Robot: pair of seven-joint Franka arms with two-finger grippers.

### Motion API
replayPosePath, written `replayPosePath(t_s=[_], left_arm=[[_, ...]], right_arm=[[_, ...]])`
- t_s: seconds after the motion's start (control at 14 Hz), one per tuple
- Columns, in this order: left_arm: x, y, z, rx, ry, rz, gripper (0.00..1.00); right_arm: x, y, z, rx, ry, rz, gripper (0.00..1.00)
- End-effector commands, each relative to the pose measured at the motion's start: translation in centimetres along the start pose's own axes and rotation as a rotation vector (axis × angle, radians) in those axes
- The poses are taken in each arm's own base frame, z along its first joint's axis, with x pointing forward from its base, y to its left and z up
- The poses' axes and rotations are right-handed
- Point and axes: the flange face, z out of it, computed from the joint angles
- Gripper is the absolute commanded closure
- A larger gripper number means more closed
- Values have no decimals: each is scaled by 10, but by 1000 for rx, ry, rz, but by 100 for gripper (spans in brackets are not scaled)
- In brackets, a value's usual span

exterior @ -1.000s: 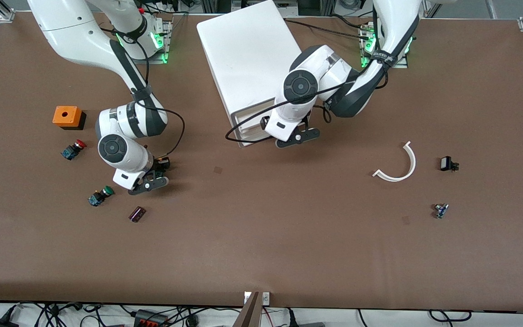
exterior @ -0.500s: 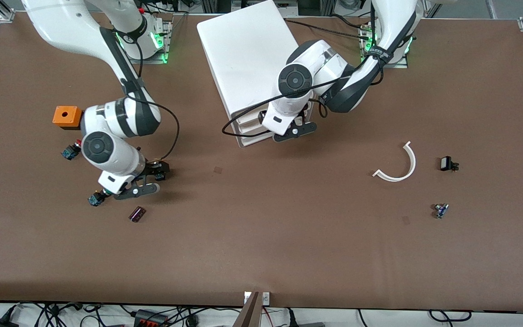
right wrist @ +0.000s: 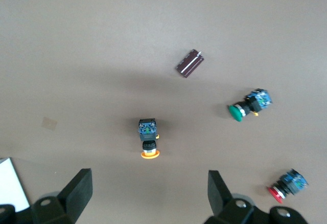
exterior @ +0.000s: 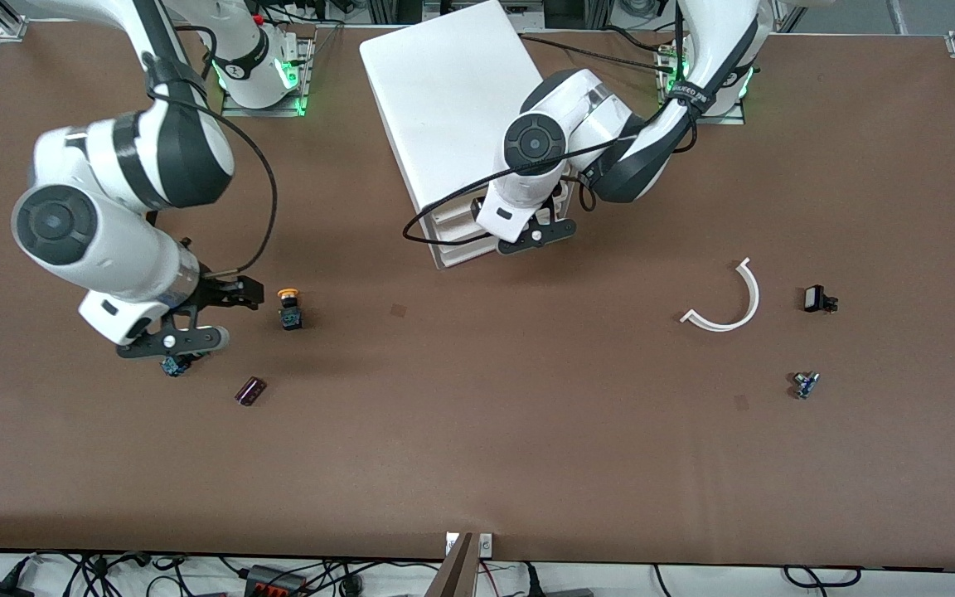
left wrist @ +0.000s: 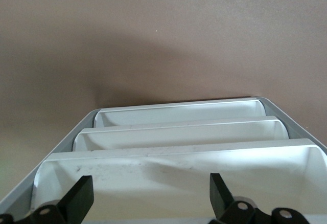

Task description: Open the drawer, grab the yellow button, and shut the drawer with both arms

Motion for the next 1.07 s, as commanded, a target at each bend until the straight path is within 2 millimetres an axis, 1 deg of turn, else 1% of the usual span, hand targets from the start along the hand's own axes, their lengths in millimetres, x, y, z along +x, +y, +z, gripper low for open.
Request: replayPosePath(t_s=[0.0, 0.07, 0.14, 0.21, 0.29, 0.36, 0.43, 0.5, 0.57, 0.64, 0.71, 0.79, 0.86, 0.93, 1.0], left_arm=[[-3, -9, -13, -3, -4, 6, 0], [4, -11, -20, -11, 10, 21, 0], [15, -15, -31, -26, 24, 40, 0], [32, -22, -44, -46, 36, 66, 0], [51, -35, -58, -46, 49, 91, 0], [72, -51, -77, -24, 86, 128, 0], [84, -62, -94, 15, 128, 169, 0], [98, -76, -111, 71, 176, 219, 0], [110, -90, -128, 108, 207, 261, 0], [124, -105, -143, 128, 218, 292, 0], [144, -129, -155, 129, 213, 321, 0], [161, -151, -164, 129, 204, 359, 0], [174, -177, -176, 135, 199, 403, 0], [182, -194, -191, 125, 207, 453, 0], [187, -217, -208, 131, 228, 477, 0]], right_arm=[[-9, 22, -35, -11, 4, 32, 0], [-11, 30, -41, -13, 10, 44, 0], [-12, 40, -51, -8, 29, 64, 0], [-12, 48, -59, -4, 42, 78, 0], [-12, 59, -69, -3, 54, 94, 0], [-14, 74, -75, 6, 48, 120, 0], [-14, 88, -82, 23, 55, 146, 0], [-15, 96, -84, 32, 61, 162, 0], [-15, 111, -84, 34, 61, 186, 0], [-17, 121, -85, 36, 61, 202, 0], [-21, 138, -91, 57, 73, 229, 0], [-28, 158, -102, 81, 100, 262, 0], [-34, 171, -106, 94, 108, 282, 0], [-40, 182, -114, 95, 120, 296, 0], [-46, 193, -116, 97, 124, 289, 0]])
